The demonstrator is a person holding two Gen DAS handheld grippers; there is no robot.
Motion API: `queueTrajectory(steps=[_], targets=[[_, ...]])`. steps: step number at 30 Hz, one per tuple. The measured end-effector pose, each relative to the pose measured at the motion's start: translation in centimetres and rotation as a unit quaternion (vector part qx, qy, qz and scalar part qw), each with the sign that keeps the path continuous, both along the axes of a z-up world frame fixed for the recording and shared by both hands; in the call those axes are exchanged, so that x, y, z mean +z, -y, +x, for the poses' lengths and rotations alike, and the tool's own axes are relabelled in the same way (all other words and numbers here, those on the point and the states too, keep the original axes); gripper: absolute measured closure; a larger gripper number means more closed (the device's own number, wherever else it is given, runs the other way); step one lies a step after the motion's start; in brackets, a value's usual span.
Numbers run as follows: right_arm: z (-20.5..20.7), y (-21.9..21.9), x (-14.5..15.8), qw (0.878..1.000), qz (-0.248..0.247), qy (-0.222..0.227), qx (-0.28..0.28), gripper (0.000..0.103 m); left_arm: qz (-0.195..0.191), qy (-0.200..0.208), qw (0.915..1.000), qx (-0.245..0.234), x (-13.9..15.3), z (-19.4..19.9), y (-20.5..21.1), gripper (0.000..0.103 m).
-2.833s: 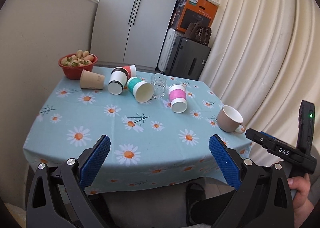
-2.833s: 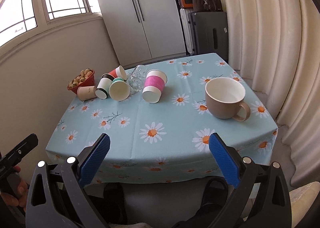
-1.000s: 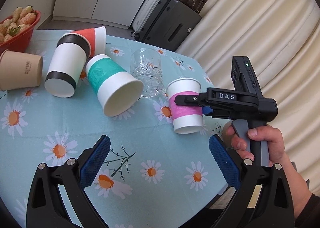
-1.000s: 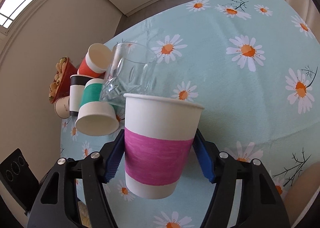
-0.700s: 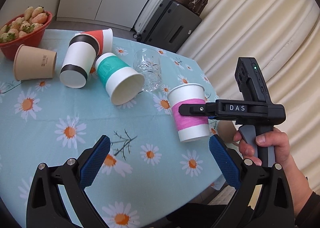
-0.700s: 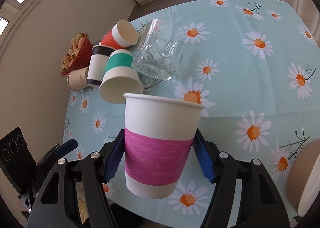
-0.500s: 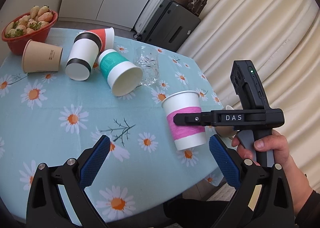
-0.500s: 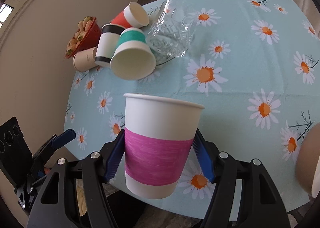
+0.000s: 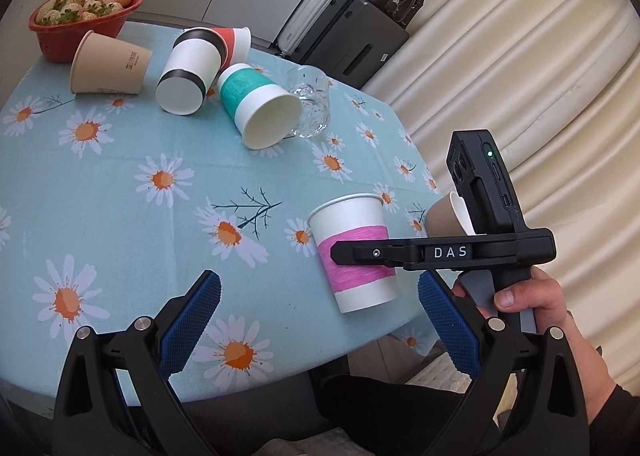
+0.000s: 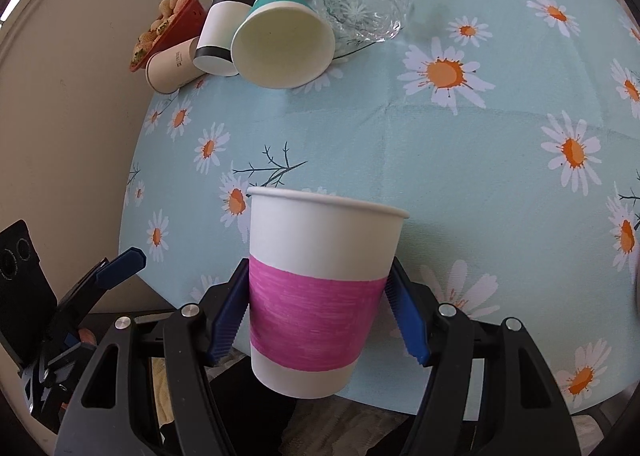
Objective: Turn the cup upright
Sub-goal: 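Lift the pink-banded cup with the right tool toward the left tool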
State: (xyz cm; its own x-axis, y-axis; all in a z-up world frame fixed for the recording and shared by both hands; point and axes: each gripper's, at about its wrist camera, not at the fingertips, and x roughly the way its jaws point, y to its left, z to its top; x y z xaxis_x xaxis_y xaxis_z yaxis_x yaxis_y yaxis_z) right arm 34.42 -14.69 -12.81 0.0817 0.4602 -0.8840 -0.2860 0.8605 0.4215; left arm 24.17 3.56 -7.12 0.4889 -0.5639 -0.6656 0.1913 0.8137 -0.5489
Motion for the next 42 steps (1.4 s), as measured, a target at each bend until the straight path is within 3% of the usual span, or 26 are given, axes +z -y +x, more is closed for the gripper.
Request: queueTrajectory(steps=[7, 11, 29, 42], targets=[[-0.2, -0.8, -0.1, 1.0, -0.003, -0.001, 0.005, 0.036, 0.004, -0.002, 1.0, -0.003, -0.3, -0.2, -0.1, 0.007], [-0.2, -0.9, -0.1, 1.0, -0.003, -0.004, 0.003, 0.026, 0.009, 0.0, 1.0, -0.001, -0.2, -0.3, -0.3, 0.007], [-2.6, 1.2, 3.3, 1.0, 0.006, 0.026, -0.01, 0.025, 0.012, 0.013, 0.9998, 0.011, 2.1, -2.6, -0.7, 0.007], [-6.6, 5.3, 7.5, 0.996, 0.043, 0.066, -0.03, 0.026, 0.02, -0.015, 0.9988, 0.042, 4.9, -2.5, -0.2, 0.007]])
